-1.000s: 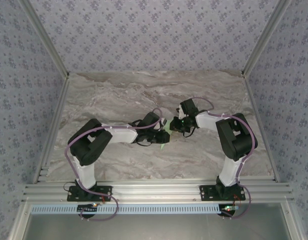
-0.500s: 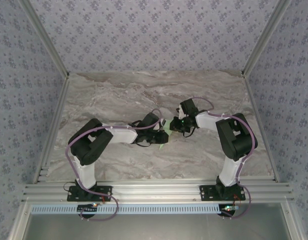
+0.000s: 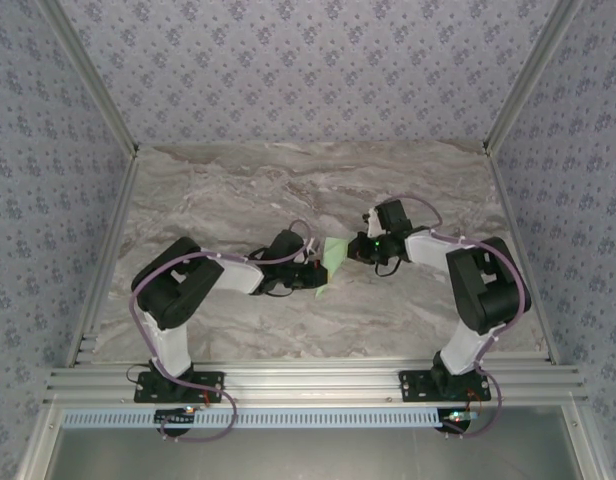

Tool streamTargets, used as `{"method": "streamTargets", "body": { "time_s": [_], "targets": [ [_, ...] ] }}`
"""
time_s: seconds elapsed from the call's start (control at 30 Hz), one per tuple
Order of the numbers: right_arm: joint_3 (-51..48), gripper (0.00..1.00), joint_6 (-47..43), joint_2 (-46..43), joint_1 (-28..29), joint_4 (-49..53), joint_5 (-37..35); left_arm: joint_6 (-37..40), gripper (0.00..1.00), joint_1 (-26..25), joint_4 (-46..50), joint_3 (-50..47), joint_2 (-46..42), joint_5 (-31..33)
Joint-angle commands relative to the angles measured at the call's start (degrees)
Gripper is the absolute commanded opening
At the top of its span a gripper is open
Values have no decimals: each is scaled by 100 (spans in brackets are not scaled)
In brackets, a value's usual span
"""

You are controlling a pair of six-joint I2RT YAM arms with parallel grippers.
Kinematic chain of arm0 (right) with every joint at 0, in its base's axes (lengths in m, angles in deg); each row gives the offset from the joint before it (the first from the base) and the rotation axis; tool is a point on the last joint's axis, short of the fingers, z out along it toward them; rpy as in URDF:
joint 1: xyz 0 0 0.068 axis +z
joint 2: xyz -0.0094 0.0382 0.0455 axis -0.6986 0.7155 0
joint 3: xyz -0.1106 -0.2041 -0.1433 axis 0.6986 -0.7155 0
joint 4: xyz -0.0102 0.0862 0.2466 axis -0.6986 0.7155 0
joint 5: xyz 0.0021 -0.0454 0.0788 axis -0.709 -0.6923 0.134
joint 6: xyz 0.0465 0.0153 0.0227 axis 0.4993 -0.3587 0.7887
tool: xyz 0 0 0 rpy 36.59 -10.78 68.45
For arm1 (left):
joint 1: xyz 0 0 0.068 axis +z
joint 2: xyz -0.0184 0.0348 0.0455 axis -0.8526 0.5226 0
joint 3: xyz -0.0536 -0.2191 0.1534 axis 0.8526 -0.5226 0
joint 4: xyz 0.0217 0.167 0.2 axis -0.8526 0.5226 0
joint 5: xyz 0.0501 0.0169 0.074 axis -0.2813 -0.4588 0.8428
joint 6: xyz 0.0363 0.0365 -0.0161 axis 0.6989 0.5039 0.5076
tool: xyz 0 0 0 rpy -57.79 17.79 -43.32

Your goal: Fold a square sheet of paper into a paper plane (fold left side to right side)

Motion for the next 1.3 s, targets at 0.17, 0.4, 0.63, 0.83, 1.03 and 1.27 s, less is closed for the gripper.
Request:
{"method": "streamTargets", "body": {
  "time_s": [0.17, 0.4, 0.63, 0.83, 1.03, 1.27],
  "targets": [
    [-369, 9, 209, -181, 471, -1014, 594, -170, 0, 136, -33, -322, 367, -128],
    [-117, 10, 267, 255, 651, -1042, 533, -150, 0, 135, 5, -307, 379, -128],
    [98, 10, 173, 604, 706, -688, 170, -127, 0, 138, 65, -278, 393, -121],
    [211, 9, -108, 742, 680, -285, -233, -126, 0, 142, 149, -271, 396, -85],
    [284, 9, -310, 817, 577, -28, -506, -136, 0, 160, 172, -265, 466, -85],
    [347, 9, -444, 990, 343, -59, -459, -159, 0, 167, 177, -243, 586, -84]
  ]
}}
